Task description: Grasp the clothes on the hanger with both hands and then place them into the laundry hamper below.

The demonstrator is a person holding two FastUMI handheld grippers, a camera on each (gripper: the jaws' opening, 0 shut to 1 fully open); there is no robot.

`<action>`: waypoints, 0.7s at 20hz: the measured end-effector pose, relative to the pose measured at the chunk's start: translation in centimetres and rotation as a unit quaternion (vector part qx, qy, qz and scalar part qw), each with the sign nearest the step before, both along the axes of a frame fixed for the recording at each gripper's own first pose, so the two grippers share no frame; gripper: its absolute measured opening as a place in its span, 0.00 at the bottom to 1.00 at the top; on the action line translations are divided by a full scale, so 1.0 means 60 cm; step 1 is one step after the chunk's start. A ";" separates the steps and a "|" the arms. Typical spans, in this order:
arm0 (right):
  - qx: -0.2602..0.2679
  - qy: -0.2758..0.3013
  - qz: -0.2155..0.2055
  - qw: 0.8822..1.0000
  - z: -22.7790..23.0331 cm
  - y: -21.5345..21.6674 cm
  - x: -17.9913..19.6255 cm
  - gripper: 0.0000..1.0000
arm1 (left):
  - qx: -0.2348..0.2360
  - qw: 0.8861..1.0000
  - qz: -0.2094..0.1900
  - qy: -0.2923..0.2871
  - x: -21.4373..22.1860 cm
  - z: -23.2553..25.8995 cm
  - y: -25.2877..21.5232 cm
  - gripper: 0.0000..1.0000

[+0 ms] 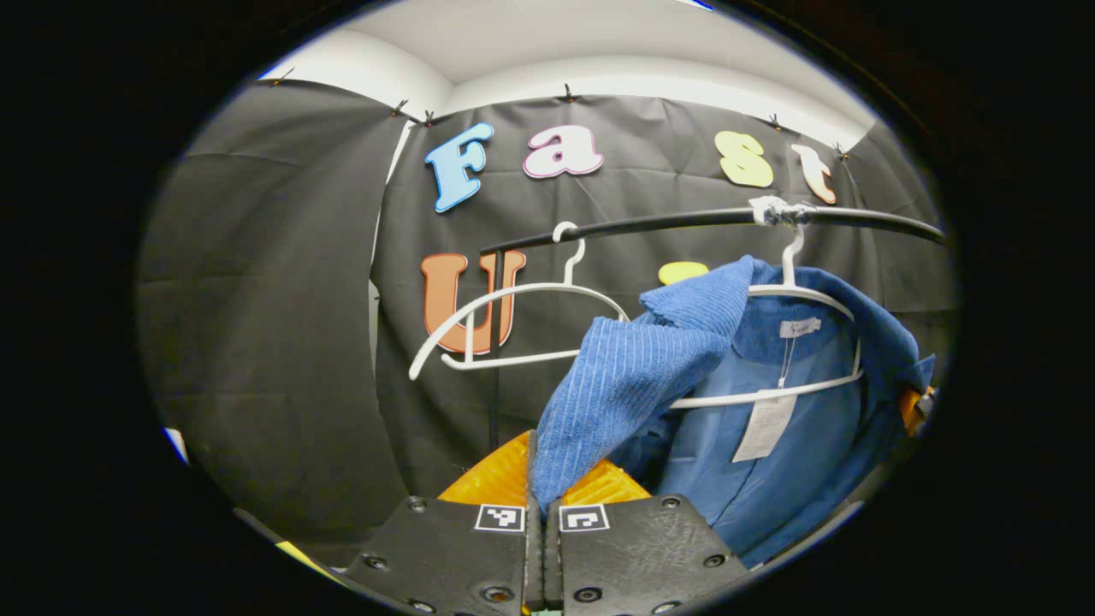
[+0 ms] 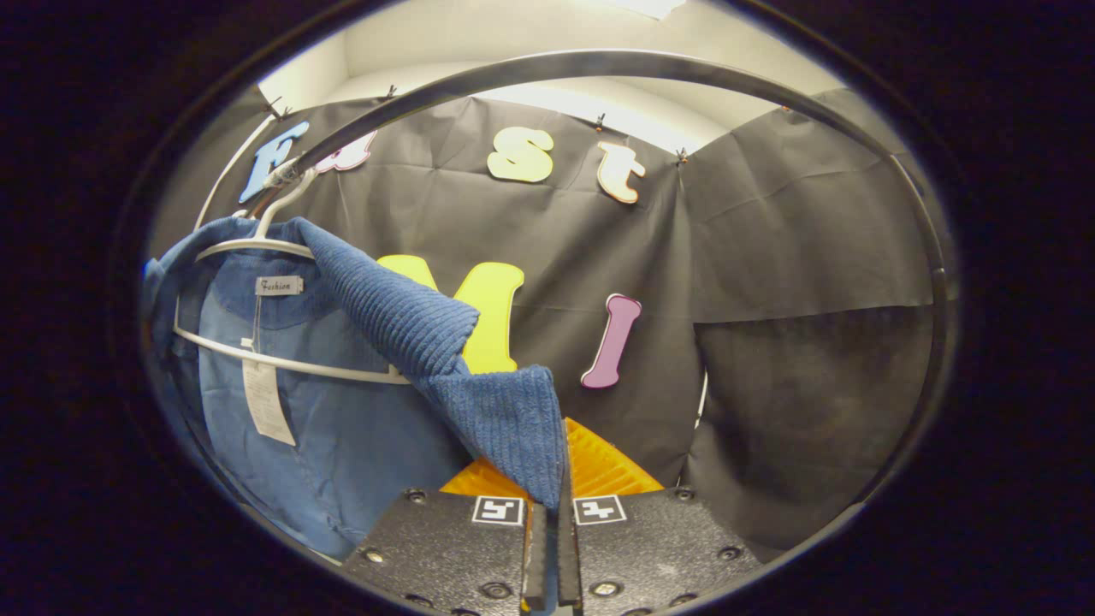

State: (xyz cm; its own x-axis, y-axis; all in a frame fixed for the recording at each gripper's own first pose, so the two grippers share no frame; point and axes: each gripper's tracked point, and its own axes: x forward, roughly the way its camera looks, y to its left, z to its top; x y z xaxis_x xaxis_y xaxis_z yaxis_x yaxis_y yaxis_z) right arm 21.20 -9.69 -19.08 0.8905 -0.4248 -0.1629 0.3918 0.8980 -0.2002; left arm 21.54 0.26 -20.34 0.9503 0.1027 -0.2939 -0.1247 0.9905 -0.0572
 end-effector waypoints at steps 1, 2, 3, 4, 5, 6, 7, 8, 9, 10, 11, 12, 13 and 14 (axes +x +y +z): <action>0.011 0.001 0.004 1.000 0.001 0.002 0.000 0.08 | 0.003 1.000 0.003 -0.004 0.005 0.007 0.011 0.01; 0.026 0.006 0.011 1.000 -0.004 0.006 0.003 0.08 | 0.007 1.000 0.006 -0.006 0.008 0.014 0.021 0.01; 0.043 0.007 0.016 0.999 -0.009 0.002 0.006 0.08 | 0.009 1.000 0.011 -0.010 0.012 0.022 0.031 0.06; 0.064 0.011 0.018 0.998 -0.016 0.003 0.009 0.08 | 0.010 1.000 0.013 -0.013 0.015 0.028 0.037 0.07; 0.086 0.016 0.022 0.996 -0.026 0.006 0.007 0.08 | 0.011 1.000 0.015 -0.018 0.018 0.035 0.042 0.01; 0.115 0.023 0.027 0.993 -0.036 0.012 0.007 0.07 | 0.012 1.000 0.017 -0.021 0.021 0.043 0.045 0.01; 0.144 0.033 0.031 0.989 -0.051 0.019 0.006 0.07 | 0.013 0.999 0.019 -0.025 0.024 0.046 0.049 0.01; 0.173 0.043 0.037 0.983 -0.064 0.023 0.009 0.06 | 0.009 1.000 0.017 -0.025 0.026 0.047 0.050 0.06; 0.204 0.050 0.042 0.977 -0.077 0.030 0.012 0.06 | 0.005 1.000 0.018 -0.024 0.030 0.050 0.051 0.06; 0.235 0.058 0.047 0.969 -0.087 0.036 0.012 0.06 | 0.001 1.000 0.018 -0.021 0.031 0.050 0.053 0.06; 0.261 0.063 0.052 0.962 -0.093 0.041 0.015 0.06 | 0.000 1.000 0.018 -0.021 0.034 0.050 0.056 0.06; 0.275 0.067 0.055 0.957 -0.098 0.042 0.020 0.06 | 0.001 1.000 0.016 -0.018 0.036 0.051 0.058 0.06; 0.283 0.070 0.059 0.955 -0.100 0.043 0.025 0.06 | 0.002 1.000 0.014 -0.018 0.040 0.053 0.062 0.06; 0.287 0.073 0.064 0.953 -0.100 0.043 0.032 0.06 | -0.001 1.000 0.011 -0.015 0.042 0.055 0.065 0.06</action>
State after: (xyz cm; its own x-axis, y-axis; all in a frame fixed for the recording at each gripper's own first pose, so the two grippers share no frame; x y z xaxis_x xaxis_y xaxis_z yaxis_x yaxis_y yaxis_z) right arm 23.09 -7.12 -25.09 0.8787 -0.1174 -0.4628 0.2773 0.9145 0.2945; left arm 24.07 4.15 -17.06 0.9561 0.1239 -0.2657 -0.1453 0.9874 -0.0623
